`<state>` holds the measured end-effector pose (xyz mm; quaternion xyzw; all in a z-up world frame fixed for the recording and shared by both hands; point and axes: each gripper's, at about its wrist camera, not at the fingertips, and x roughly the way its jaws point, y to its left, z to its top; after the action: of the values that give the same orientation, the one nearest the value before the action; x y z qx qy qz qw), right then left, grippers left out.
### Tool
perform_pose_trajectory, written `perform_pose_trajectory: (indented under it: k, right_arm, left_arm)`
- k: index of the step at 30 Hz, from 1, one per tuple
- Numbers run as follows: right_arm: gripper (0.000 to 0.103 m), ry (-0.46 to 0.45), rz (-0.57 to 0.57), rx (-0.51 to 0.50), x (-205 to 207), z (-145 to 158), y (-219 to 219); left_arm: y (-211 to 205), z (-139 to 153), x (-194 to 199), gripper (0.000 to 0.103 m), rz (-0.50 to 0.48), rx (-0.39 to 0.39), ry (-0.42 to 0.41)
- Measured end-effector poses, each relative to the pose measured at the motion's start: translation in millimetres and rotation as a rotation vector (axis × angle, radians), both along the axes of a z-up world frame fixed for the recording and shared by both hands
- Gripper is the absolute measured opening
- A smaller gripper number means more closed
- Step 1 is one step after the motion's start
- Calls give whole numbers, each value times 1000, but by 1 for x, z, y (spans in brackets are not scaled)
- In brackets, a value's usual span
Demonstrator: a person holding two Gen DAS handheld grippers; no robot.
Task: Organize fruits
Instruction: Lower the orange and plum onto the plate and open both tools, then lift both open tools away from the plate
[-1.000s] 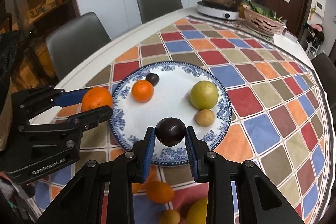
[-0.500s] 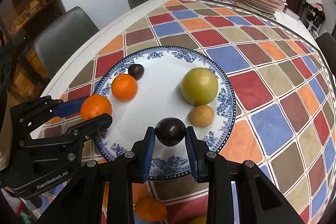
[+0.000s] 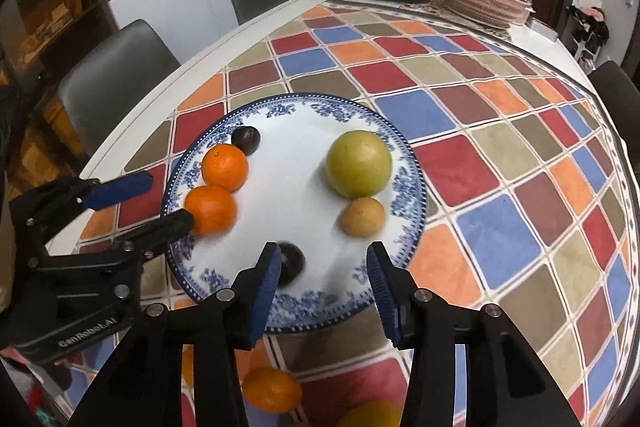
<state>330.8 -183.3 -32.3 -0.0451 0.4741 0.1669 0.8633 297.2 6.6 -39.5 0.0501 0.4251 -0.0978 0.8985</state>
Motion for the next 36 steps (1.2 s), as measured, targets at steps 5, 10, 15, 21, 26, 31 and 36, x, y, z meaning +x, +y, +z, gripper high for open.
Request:
perform_pose_trajectory:
  k: [5, 10, 15, 21, 26, 31, 36]
  right_arm:
    - [51, -42, -25, -1, -17, 12, -12]
    - [57, -93, -46, 9, -37, 27, -22]
    - [69, -145, -76, 12, -58, 43, -32]
    - [70, -200, -115, -5, -85, 55, -43]
    - [70, -222, -130, -23, -104, 56, -50]
    - [70, -234, -147, -42, -121, 53, -57]
    - [70, -230, -178, -32, -133, 48, -62]
  left_arm:
    - [-3, 17, -21, 62, 22, 14, -39]
    - [-8, 36, -46, 71, 25, 28, -85]
    - [-13, 53, -70, 80, 33, 34, -135]
    - [-19, 59, -93, 81, 43, 34, -149]
    - [-25, 58, -109, 84, 39, 44, -159]
    - [-28, 54, -121, 86, 33, 56, -159]
    - [-28, 44, -126, 86, 31, 56, -135]
